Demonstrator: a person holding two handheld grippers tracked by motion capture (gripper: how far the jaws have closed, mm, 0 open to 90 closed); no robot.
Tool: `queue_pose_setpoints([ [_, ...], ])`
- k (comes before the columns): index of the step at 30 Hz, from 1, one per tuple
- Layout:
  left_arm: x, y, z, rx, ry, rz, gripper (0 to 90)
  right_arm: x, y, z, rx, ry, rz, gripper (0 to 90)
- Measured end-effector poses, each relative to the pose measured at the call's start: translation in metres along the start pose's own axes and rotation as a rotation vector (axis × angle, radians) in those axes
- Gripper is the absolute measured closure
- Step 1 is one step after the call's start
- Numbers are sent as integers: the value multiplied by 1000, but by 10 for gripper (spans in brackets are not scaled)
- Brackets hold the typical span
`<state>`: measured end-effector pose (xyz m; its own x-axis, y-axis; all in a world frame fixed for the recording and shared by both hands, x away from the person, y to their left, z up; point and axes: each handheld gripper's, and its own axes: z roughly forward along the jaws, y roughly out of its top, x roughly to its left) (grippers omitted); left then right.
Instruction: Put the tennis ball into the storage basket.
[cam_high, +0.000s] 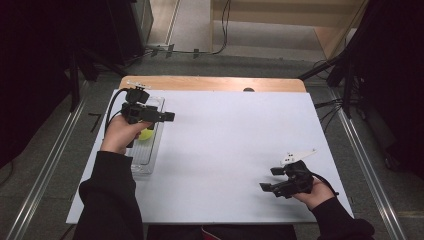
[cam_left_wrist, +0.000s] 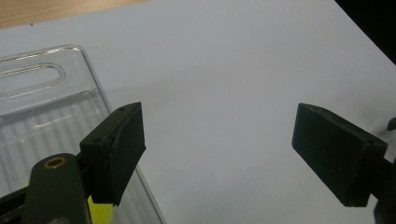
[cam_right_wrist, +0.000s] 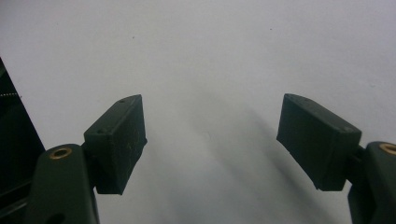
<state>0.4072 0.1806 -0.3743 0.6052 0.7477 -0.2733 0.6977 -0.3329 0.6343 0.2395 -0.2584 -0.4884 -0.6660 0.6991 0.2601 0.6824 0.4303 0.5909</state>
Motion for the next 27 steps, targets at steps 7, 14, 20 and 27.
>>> queue_pose_setpoints([
  [7,-9,-2,11,31,-1,28,179,3,-1,-2,-3,-4,-8,216],
  [14,-16,-5,21,49,-23,31,180,4,-1,-2,0,-9,0,216],
  [20,-25,-8,25,50,-31,53,179,4,-1,-2,-1,-8,-1,216],
  [27,-31,-16,26,39,-34,61,179,4,-1,-2,-2,-6,-4,216],
])
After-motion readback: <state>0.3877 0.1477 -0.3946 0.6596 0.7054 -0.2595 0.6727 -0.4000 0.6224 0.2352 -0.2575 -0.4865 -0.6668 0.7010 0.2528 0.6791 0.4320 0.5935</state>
